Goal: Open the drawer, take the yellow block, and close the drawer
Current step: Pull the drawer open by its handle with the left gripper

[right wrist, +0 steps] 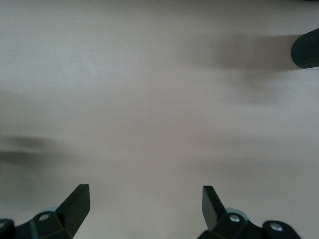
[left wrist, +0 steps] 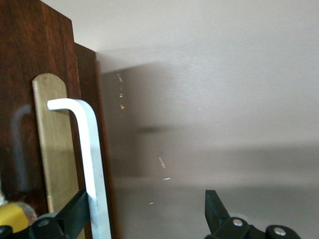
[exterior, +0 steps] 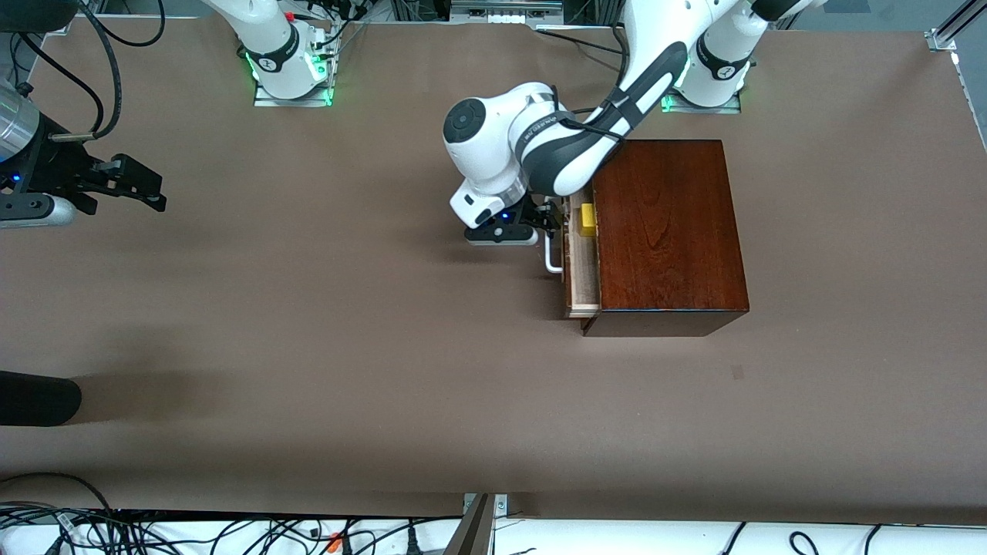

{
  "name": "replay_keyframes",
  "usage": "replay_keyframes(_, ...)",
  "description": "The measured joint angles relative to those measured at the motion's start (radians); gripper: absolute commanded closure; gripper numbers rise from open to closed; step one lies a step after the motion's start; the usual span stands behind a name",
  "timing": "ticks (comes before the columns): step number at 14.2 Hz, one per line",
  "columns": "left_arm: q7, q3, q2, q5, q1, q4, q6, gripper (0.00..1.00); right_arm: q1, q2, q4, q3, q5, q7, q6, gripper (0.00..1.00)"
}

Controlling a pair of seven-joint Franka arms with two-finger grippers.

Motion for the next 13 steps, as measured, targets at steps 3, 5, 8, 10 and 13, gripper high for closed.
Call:
replay_keyframes(3, -0.012, 0.001, 0.012, 0.000, -0.012, 0.020, -0.003, 0.00, 0.000, 0.000, 0.000, 0.000, 0.000, 0.000, 0.000, 0.00)
replay_keyframes(5, -0.020, 0.000, 0.015, 0.000, -0.012, 0.025, -0.007, 0.00, 0.000, 0.000, 0.000, 0.000, 0.000, 0.000, 0.000, 0.00)
replay_keyframes(8, -0.026, 0.001, 0.018, 0.000, -0.014, 0.030, -0.009, 0.00, 0.000, 0.000, 0.000, 0.000, 0.000, 0.000, 0.000, 0.00)
replay_keyframes(10, -0.033, 0.000, 0.024, 0.000, -0.020, 0.042, -0.005, 0.00, 0.000, 0.000, 0.000, -0.001, 0.000, 0.000, 0.000, 0.00)
replay_keyframes(13, -0.040, 0.000, 0.039, -0.002, -0.033, 0.068, -0.002, 0.00, 0.000, 0.000, 0.000, -0.001, 0.000, 0.000, 0.000, 0.00)
